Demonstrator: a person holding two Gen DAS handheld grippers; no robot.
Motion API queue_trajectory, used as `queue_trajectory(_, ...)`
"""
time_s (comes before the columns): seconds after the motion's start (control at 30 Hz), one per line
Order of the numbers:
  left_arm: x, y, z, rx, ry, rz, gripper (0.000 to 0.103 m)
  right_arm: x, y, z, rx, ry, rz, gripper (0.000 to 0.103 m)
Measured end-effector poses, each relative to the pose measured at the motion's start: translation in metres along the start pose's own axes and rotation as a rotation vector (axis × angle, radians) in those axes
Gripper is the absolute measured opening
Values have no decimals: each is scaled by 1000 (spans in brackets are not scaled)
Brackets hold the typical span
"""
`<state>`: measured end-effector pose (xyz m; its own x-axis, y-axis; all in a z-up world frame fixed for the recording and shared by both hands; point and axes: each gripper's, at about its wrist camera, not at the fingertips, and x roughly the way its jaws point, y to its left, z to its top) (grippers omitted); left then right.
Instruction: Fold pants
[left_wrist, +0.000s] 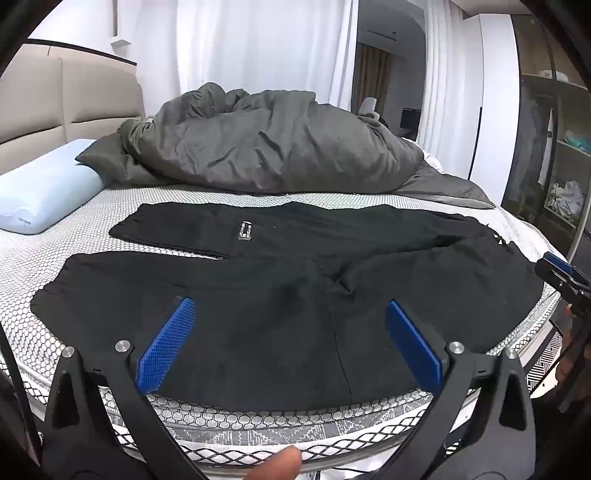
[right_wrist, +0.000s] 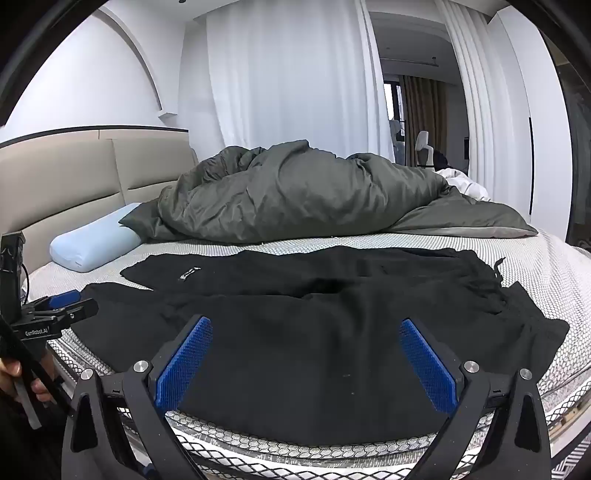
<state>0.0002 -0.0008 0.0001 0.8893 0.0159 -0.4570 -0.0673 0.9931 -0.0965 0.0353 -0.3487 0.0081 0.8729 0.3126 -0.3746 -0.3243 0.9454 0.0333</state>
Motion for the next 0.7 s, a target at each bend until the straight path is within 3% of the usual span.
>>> queue_trajectory(0.07, -3, 1, -2, -21, -32, -5, 103, 0, 0, 0, 1, -4, -2, 103)
queue_trajectory(0.7, 3, 9, -2, -22, 2, 29, 103, -3, -4, 0, 2, -12, -2, 103)
